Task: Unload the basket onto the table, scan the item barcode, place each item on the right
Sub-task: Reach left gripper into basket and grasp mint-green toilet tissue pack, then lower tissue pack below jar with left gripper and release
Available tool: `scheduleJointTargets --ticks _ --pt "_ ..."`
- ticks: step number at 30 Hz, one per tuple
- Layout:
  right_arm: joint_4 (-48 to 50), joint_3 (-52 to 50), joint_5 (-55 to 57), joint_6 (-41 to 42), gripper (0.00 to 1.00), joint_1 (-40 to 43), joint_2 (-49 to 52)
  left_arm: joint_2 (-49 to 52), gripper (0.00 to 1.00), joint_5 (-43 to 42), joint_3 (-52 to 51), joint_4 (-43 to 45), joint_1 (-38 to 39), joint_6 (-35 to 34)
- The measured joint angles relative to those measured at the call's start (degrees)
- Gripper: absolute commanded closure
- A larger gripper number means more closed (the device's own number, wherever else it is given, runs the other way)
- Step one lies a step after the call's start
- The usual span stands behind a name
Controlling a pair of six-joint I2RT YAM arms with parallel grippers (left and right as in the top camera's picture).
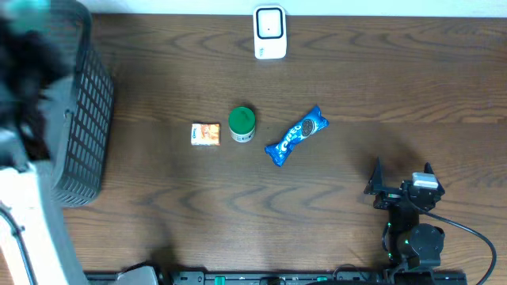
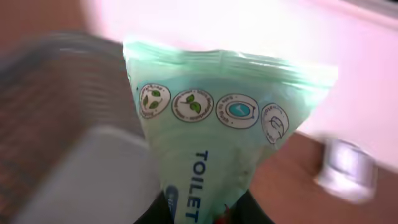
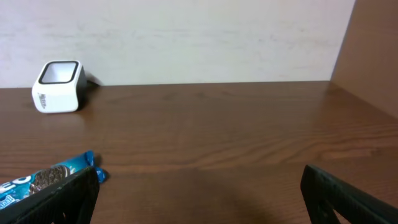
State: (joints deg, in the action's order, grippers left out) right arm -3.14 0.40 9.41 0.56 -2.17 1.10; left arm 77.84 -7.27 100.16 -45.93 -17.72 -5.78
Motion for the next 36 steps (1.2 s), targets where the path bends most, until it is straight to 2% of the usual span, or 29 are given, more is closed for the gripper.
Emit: scheduleJointTargets --ticks 7,11,14,19,23,28,30,31,32,33,36 --pt "0.0 0.0 0.0 0.0 0.01 0.0 0.0 2.6 0.92 -3.5 -1.9 -11.0 23.8 -3.7" --pt "0.0 0.0 0.0 0.0 0.01 0.0 0.0 4.5 0.92 -0.6 -5.7 -19.4 30.9 -10.1" --pt "0.0 0.0 0.0 0.0 0.01 0.0 0.0 4.5 0.92 2.4 -10.3 -21.7 34.4 -15.8" --pt "0.0 0.0 0.0 0.0 0.01 0.0 0.0 4.0 0.92 4.4 -20.8 -13.3 40.1 -22.6" --pt "0.0 0.0 0.0 0.0 0.01 0.0 0.0 4.2 0.92 4.7 -33.2 -2.5 45.2 -30.7" --pt "0.0 0.0 0.0 0.0 0.01 0.0 0.0 4.2 0.9 4.7 -44.9 10.6 48.3 -37.3" --pt "0.0 0.0 0.0 0.0 0.01 0.0 0.0 4.1 0.77 4.7 -48.2 15.0 48.8 -38.4" --pt "0.0 0.0 0.0 0.0 0.01 0.0 0.0 4.2 0.67 4.7 -49.5 16.1 48.9 -38.9" --pt "0.0 0.0 0.0 0.0 0.01 0.0 0.0 4.2 0.52 4.8 -50.5 16.5 49.0 -39.6" --pt "0.0 0.0 0.0 0.0 0.01 0.0 0.0 4.2 0.29 5.1 -51.2 16.5 49.0 -39.9" --pt "0.0 0.0 0.0 0.0 0.01 0.0 0.0 4.2 0.07 6.2 -51.9 17.3 49.0 -39.5"
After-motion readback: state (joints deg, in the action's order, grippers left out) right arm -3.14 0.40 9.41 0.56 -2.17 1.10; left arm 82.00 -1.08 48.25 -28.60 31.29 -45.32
